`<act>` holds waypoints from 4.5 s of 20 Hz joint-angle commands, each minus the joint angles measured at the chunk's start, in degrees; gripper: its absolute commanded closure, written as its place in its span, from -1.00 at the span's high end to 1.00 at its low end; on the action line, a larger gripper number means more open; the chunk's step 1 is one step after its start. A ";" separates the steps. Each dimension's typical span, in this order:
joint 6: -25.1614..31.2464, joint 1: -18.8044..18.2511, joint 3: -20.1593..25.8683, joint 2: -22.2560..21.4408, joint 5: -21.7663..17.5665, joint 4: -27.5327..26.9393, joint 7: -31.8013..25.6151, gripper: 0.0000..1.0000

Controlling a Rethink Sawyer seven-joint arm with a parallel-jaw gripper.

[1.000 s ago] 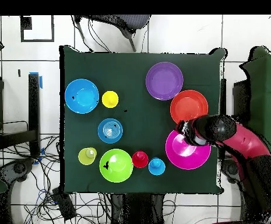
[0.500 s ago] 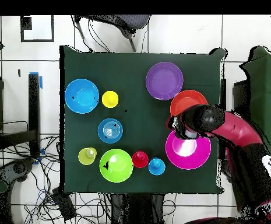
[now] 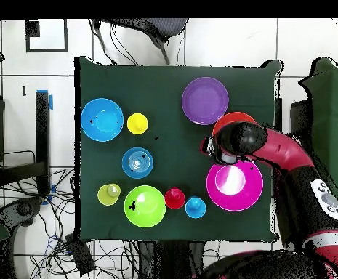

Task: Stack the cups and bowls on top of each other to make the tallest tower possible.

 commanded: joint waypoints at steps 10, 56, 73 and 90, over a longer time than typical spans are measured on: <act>7.09 8.94 -9.69 6.36 -7.05 -7.55 3.42 1.00; 3.07 7.68 -8.88 5.78 -1.70 -3.90 1.40 1.00; 9.35 12.99 -16.43 9.10 -4.85 -10.66 1.79 1.00; -0.17 11.62 -14.92 1.98 -0.16 -2.29 1.17 1.00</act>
